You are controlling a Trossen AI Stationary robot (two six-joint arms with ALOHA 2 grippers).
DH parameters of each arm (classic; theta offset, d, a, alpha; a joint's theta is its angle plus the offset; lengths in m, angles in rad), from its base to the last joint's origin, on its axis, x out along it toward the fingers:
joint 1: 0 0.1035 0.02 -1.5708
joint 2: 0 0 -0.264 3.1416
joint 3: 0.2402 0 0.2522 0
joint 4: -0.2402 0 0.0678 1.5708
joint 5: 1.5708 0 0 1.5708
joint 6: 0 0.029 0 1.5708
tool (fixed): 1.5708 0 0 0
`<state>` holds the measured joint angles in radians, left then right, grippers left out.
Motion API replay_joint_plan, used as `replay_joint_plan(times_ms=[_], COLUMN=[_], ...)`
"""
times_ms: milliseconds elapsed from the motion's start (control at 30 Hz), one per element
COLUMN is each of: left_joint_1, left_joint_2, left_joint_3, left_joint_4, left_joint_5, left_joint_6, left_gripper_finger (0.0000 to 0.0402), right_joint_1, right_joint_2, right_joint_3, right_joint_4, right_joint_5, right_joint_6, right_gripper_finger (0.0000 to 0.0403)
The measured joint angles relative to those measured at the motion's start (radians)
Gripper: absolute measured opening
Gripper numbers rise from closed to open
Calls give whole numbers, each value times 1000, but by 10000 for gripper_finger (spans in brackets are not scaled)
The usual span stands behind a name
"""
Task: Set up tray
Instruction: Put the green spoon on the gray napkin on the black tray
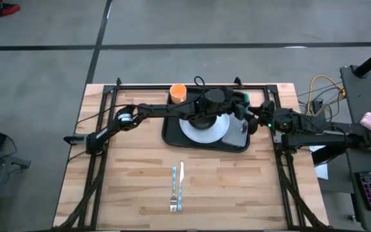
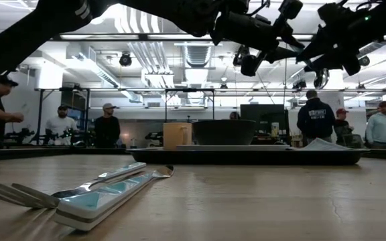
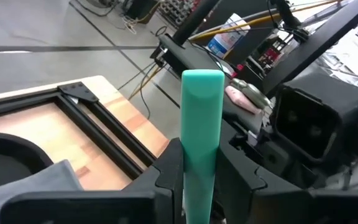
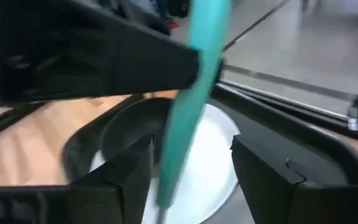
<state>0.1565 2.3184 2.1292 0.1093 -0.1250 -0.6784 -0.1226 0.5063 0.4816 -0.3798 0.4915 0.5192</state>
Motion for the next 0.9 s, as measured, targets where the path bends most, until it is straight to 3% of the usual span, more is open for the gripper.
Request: replay_joint_plan(times_ms=[267, 533, 767, 900], left_joint_1=[1, 2, 4, 5], left_joint_2=[-5, -10, -11, -12], left_joint_3=[0, -1, -1, -1], left_joint_4=[5, 3, 4, 5], left_joint_5=[-4, 1, 14, 23], left_joint_6=[9, 9, 7, 5], left_gripper_finger=[51, 51, 51, 74], right_joint_1=[0, 0, 0, 0], right_joint_2=[19, 19, 18, 18], right_joint_3=[0, 0, 0, 0], right_joint_4=[18, 27, 27, 28], right_joint_5=[47, 38, 34, 30], right_joint_6=[4, 40, 81, 106], right_gripper_finger=[138, 28, 28, 28])
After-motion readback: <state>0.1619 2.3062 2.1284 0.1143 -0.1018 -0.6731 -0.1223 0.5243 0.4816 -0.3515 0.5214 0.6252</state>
